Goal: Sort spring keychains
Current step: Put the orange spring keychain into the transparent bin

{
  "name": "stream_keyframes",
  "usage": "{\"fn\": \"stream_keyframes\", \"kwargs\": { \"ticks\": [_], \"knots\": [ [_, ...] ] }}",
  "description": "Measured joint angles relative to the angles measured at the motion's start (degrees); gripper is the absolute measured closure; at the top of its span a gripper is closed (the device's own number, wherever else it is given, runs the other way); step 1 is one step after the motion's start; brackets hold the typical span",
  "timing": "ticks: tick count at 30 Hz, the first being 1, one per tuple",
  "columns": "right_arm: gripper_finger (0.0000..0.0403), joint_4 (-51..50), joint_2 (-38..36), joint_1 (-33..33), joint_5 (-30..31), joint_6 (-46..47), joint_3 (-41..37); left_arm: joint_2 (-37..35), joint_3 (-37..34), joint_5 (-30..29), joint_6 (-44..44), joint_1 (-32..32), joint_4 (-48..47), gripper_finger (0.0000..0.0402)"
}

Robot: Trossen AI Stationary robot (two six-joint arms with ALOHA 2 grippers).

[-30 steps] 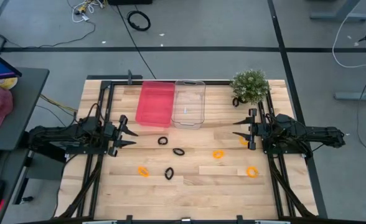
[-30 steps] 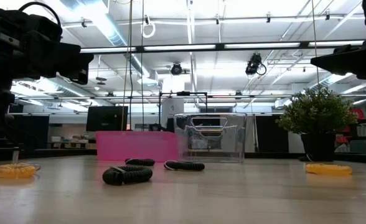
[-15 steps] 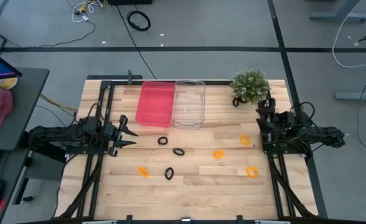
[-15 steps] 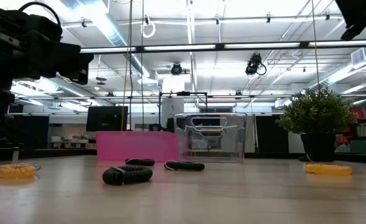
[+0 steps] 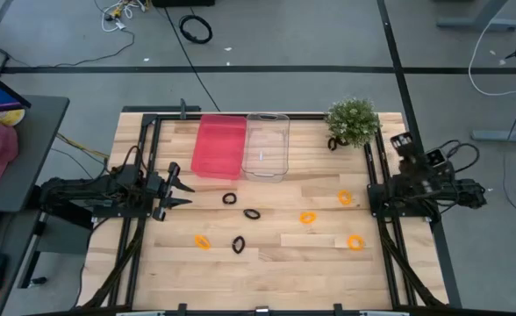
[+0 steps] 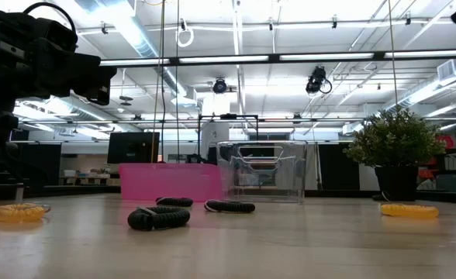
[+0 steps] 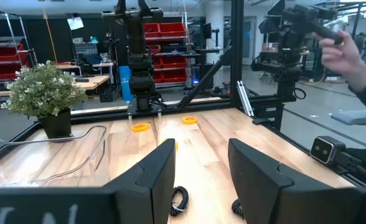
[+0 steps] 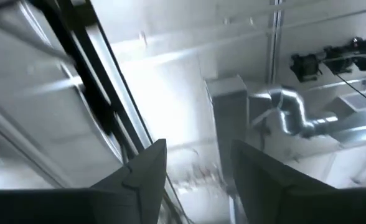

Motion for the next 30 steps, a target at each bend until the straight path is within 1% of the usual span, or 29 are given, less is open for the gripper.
{"fn": "stream_keyframes", "kwargs": {
  "ticks": [3,6,9,12,16,17,19,21,23,27,30],
  "knots": [
    [0.0223,2.73,0.0,0.0,-0.07,3.22,0.13,0.0,0.0,0.0,0.0,0.0,0.02,0.0248],
    [0.0223,-1.92,0.0,0.0,-0.11,2.46,2.1,0.0,0.0,0.0,0.02,-0.01,0.01,0.0248],
    [0.0223,-14.2,0.37,-0.01,-0.15,2.05,7.57,0.0,0.0,0.0,0.03,-0.02,0.02,0.0248],
    [0.0223,-28.48,3.05,0.0,-0.24,3.57,16.26,0.0,0.0,0.02,0.02,0.0,0.02,0.0248],
    [0.0223,-51.32,8.24,-0.02,-4.89,3.91,28.52,0.0,0.01,0.02,0.04,-0.01,0.01,0.0248],
    [0.0223,-55.74,9.65,-0.01,-5.81,3.91,30.9,0.0,0.0,0.02,0.02,-0.02,0.0,0.0248],
    [0.0223,-61.05,12.67,-0.01,-7.16,3.76,34.52,0.0,0.01,0.02,0.02,-0.02,0.01,0.0248],
    [0.0223,-62.67,16.02,-0.01,-10.1,3.37,36.6,0.0,0.0,0.02,0.04,0.0,0.0,0.0248],
    [0.0223,-62.28,19.77,0.0,-14.44,3.37,37.69,0.0,0.0,0.01,0.01,-0.01,0.01,0.0248],
    [0.0223,-58.76,27.04,0.0,-25.23,-0.02,40.37,0.0,0.01,0.01,0.0,-0.01,0.02,0.0248],
    [0.0223,-58.78,31.77,0.02,-32.7,-3.5,42.72,0.0,0.02,0.02,0.0,0.0,0.02,0.0248]
  ]
}}
